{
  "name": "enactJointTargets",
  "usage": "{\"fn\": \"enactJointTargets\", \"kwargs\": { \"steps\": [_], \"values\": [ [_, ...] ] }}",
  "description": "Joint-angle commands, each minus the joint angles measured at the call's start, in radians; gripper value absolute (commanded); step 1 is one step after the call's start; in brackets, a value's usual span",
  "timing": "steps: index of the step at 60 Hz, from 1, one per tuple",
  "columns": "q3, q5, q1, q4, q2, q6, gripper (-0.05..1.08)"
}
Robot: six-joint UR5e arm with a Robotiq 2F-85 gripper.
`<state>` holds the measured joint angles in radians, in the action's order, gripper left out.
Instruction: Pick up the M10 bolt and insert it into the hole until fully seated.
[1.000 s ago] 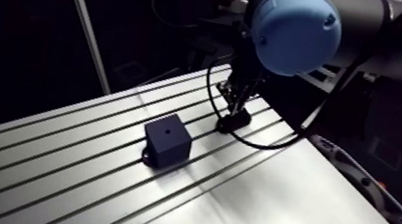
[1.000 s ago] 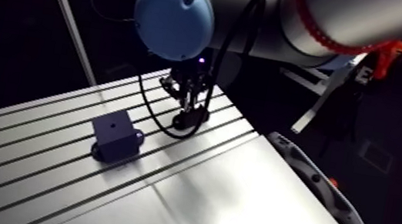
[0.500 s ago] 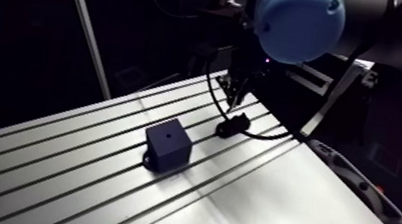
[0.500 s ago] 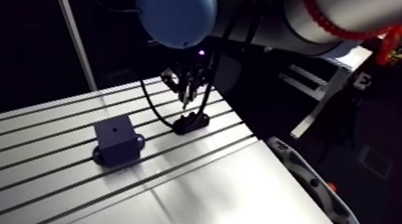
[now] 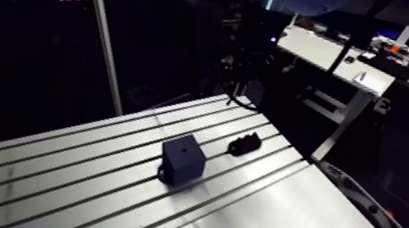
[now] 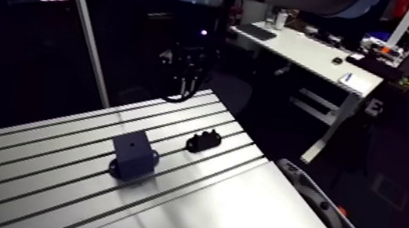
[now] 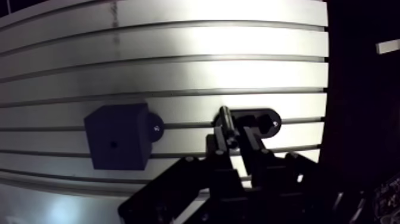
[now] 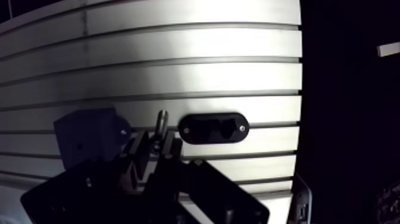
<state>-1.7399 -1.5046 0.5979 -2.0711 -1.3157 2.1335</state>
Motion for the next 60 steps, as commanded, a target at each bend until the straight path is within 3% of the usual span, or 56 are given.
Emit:
{"fn": "enactJointTargets", "kwargs": {
  "steps": [1,8,14,21,24,31,49,57,60],
  "values": [
    [0.163,-0.039,-0.09,0.287,-0.034,-0.096,1.08],
    [0.239,-0.056,-0.135,0.413,-0.027,-0.13,1.08],
    [0.288,-0.059,-0.185,0.515,-0.009,-0.167,1.08],
    [0.3,-0.069,-0.223,0.56,-0.001,-0.194,1.08],
    [0.3,-0.094,-0.25,0.588,0.008,-0.216,1.08],
    [0.3,-0.129,-0.309,0.613,0.021,-0.254,1.08],
    [0.306,-0.142,-0.35,0.683,0.044,-0.275,1.08],
    [0.303,-0.179,-0.362,0.693,0.063,-0.296,1.08],
    [0.303,-0.183,-0.362,0.692,0.065,-0.296,1.08]
  ]
}}
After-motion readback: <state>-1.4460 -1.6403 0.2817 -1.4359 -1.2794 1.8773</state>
